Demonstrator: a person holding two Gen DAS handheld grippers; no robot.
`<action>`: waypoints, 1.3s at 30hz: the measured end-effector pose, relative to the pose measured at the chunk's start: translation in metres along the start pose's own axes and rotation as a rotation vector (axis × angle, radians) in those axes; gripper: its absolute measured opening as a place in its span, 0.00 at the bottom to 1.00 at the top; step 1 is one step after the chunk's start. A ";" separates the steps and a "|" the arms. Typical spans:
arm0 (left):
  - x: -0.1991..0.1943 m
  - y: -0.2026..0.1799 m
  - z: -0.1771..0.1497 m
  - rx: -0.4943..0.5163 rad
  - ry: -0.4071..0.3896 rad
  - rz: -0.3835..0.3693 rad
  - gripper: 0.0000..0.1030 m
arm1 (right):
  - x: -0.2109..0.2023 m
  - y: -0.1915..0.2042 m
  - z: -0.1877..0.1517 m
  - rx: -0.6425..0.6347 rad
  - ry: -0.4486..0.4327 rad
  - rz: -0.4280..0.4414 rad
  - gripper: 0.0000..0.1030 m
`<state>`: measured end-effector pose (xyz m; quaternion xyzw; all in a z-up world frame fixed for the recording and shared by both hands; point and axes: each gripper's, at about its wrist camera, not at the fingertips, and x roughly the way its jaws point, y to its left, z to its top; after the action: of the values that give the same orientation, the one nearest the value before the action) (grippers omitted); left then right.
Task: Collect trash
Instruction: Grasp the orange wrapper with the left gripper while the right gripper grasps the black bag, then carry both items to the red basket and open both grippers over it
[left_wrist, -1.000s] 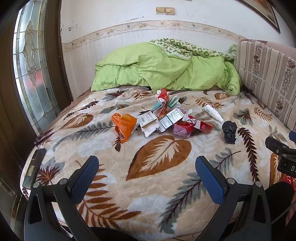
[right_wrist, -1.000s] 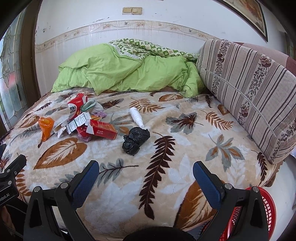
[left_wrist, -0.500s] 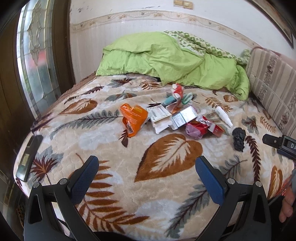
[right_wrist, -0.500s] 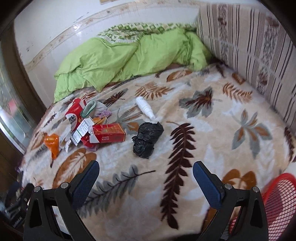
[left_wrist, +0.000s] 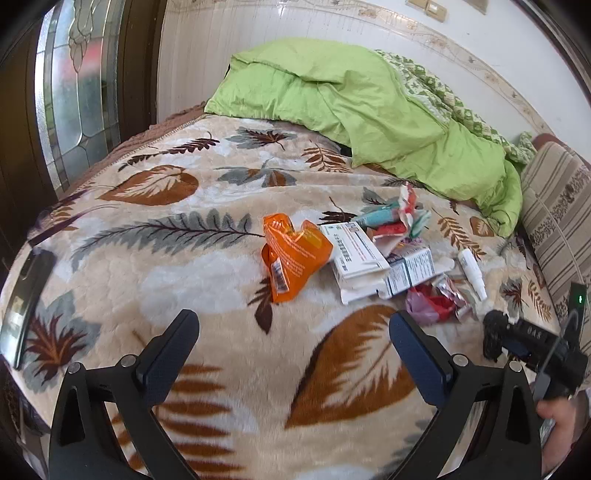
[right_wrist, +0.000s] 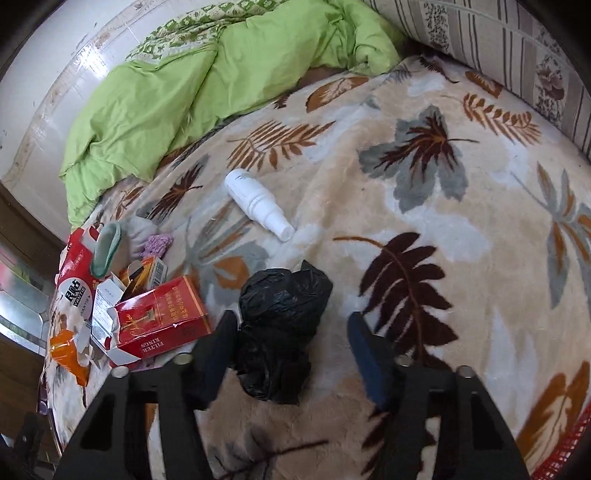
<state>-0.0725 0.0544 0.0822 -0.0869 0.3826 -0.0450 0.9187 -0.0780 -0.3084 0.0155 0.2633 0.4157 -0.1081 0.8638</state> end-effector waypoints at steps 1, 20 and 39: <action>0.006 0.001 0.005 0.000 0.001 0.004 0.95 | 0.000 0.005 -0.001 -0.025 -0.003 -0.003 0.45; 0.083 0.003 0.031 0.008 0.032 -0.037 0.35 | -0.038 0.030 -0.008 -0.186 -0.177 -0.005 0.43; -0.058 -0.150 -0.048 0.374 0.006 -0.441 0.35 | -0.175 -0.047 -0.072 -0.139 -0.229 0.138 0.43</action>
<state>-0.1502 -0.0904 0.1188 0.0031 0.3422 -0.3139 0.8857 -0.2544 -0.3140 0.0970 0.2167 0.3020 -0.0486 0.9271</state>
